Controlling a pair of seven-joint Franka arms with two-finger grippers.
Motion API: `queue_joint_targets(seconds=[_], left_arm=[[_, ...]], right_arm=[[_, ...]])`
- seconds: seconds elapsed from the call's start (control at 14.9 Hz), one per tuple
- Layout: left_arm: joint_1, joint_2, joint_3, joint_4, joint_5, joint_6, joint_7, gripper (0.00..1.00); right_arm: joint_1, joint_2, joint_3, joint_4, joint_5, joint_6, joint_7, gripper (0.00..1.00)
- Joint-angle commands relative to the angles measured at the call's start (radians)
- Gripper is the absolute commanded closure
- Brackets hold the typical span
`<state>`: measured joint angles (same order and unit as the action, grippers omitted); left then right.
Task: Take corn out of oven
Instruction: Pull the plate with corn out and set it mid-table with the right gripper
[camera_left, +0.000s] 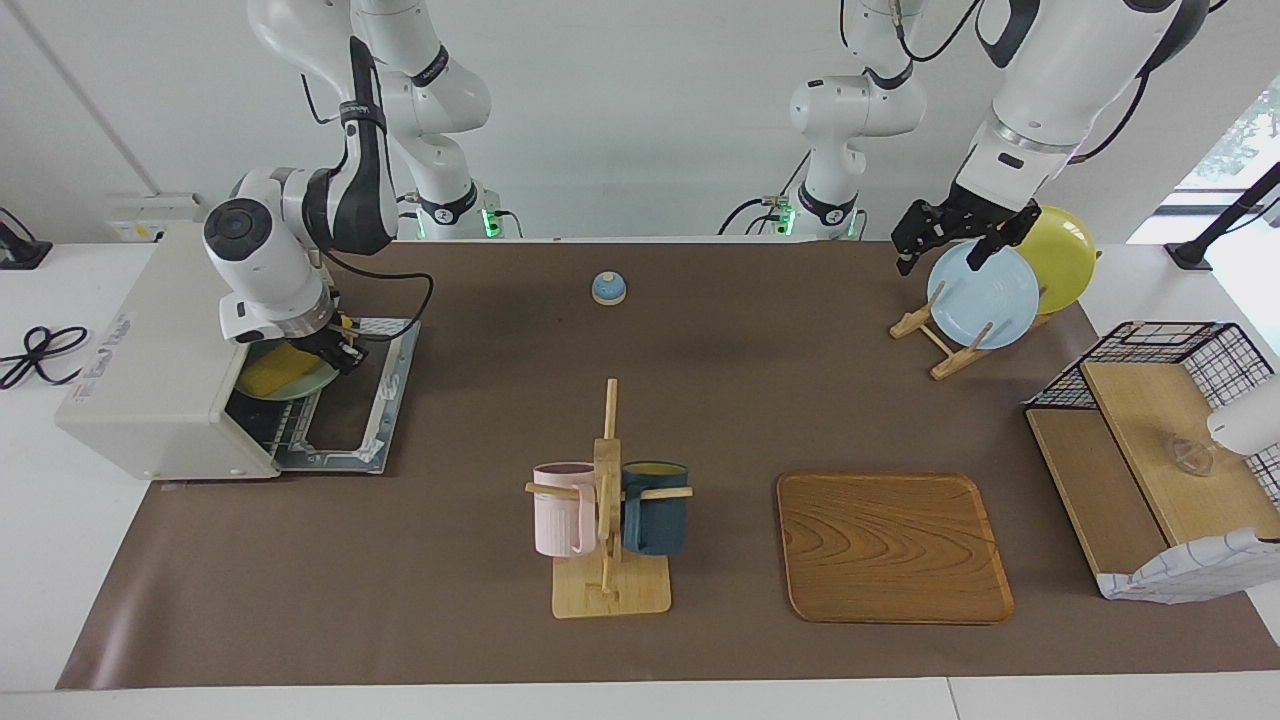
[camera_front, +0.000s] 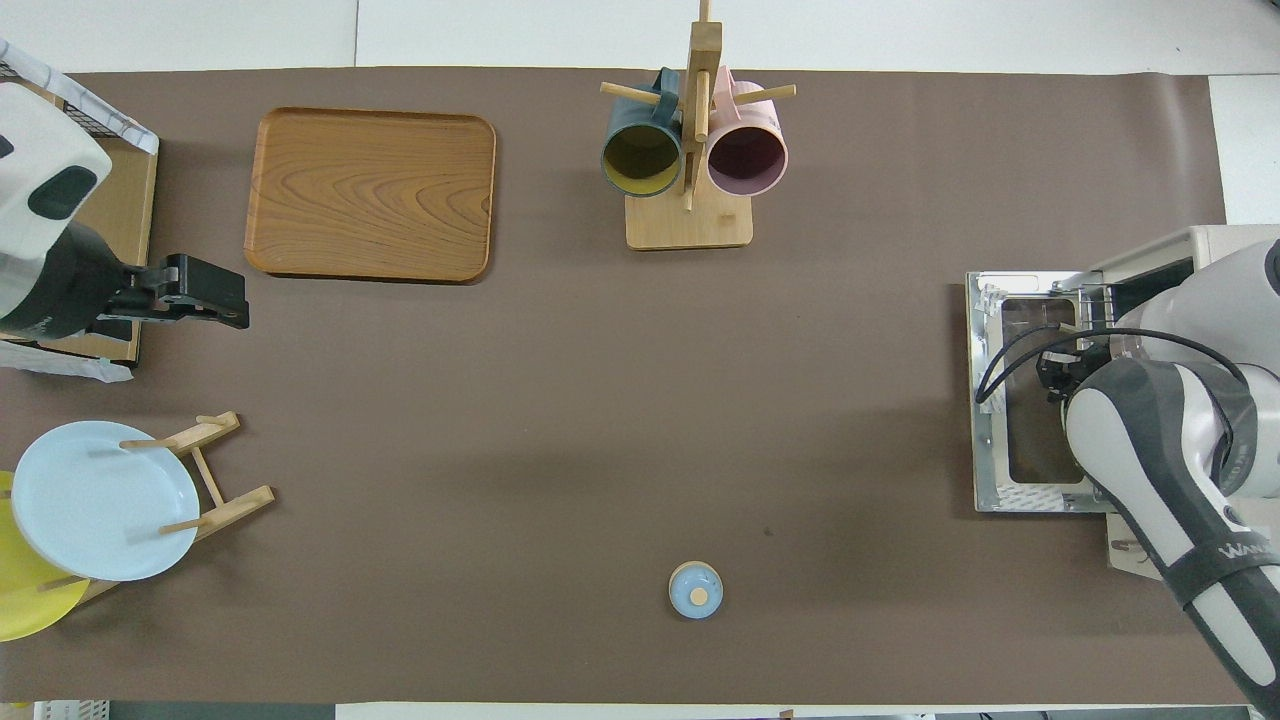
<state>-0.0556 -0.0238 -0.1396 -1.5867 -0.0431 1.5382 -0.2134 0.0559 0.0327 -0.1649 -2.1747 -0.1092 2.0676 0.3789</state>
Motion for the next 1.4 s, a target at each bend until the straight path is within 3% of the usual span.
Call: queue_joint_targets(seconds=[0.0, 0.27, 0.6, 0.8, 1.0, 1.14, 1.34], left_arm=[[-0.003, -0.019, 0.005, -0.027, -0.023, 0.026, 0.008, 0.00], [-0.004, -0.019, 0.005, -0.027, -0.024, 0.029, 0.009, 0.00], [-0.003, -0.016, 0.005, -0.027, -0.046, 0.037, 0.011, 0.00], [-0.003, -0.015, 0.005, -0.033, -0.046, 0.040, 0.012, 0.00], [-0.004, -0.010, 0.005, -0.035, -0.047, 0.040, 0.023, 0.00], [-0.004, -0.005, 0.005, -0.033, -0.047, 0.042, 0.054, 0.00], [-0.003, 0.001, 0.005, -0.035, -0.052, 0.049, 0.072, 0.00]], right_arm=[[-0.004, -0.025, 0.008, -0.025, -0.006, 0.009, -0.018, 1.00], [0.109, -0.002, 0.025, 0.047, 0.003, -0.027, -0.003, 1.00], [0.274, 0.249, 0.025, 0.469, 0.086, -0.301, 0.161, 1.00], [0.369, 0.361, 0.027, 0.626, 0.091, -0.374, 0.294, 1.00], [0.450, 0.482, 0.042, 0.737, 0.106, -0.383, 0.420, 1.00], [0.455, 0.547, 0.083, 0.826, 0.182, -0.365, 0.518, 1.00], [0.560, 0.602, 0.120, 0.846, 0.192, -0.299, 0.722, 1.00]])
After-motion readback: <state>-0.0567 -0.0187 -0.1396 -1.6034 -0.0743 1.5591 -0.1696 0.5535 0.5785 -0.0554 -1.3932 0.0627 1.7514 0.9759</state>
